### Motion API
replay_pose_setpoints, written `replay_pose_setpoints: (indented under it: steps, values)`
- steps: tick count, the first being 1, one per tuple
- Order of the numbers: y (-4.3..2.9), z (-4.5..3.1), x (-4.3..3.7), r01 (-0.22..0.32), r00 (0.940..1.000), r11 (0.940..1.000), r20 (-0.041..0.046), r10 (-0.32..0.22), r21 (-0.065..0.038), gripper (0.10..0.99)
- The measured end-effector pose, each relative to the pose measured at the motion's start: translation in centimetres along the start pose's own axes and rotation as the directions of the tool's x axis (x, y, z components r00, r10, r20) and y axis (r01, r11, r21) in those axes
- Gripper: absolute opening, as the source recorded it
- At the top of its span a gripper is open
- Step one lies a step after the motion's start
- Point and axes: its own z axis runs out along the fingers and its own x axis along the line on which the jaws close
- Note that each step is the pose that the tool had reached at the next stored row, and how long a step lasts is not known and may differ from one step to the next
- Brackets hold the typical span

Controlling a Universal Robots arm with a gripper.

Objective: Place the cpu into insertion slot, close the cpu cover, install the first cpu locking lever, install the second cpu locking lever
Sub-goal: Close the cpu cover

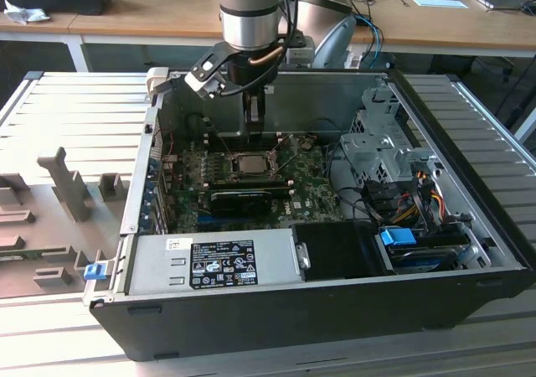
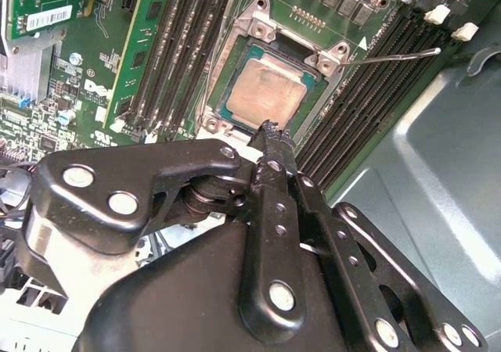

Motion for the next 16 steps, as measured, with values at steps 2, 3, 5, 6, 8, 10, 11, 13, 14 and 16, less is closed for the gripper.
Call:
replay_pose_setpoints:
  steps: [2, 3, 5, 6, 8, 10, 11, 13, 14, 16]
  values:
    - [0.01, -0.09, 0.01, 0.000, 1.0000, 1.0000, 0.0005, 0.000, 0.000, 0.106]
    - [0.01, -0.16, 0.02, 0.000, 1.0000, 1.0000, 0.0009, 0.000, 0.000, 0.106]
    - [0.02, -0.21, 0.03, 0.000, 1.0000, 1.0000, 0.0014, 0.000, 0.000, 0.106]
    - [0.02, -0.25, 0.04, 0.000, 1.0000, 1.0000, 0.0016, 0.000, 0.000, 0.106]
    - [0.03, -0.34, 0.04, 0.000, 1.0000, 1.0000, 0.0021, 0.000, 0.000, 0.106]
    - [0.02, -0.41, 0.08, 0.000, 1.0000, 1.0000, 0.0032, 0.000, 0.000, 0.106]
    - [0.03, -0.45, 0.09, 0.000, 1.0000, 1.0000, 0.0037, 0.000, 0.000, 0.106]
    - [0.04, -0.51, 0.09, 0.001, 1.0000, 1.0000, 0.0039, -0.001, 0.000, 0.106]
    - [0.04, -0.53, 0.09, 0.000, 1.0000, 1.0000, 0.0040, 0.000, 0.000, 0.106]
    - [0.05, -0.64, 0.10, 0.000, 1.0000, 1.0000, 0.0045, 0.000, 0.000, 0.106]
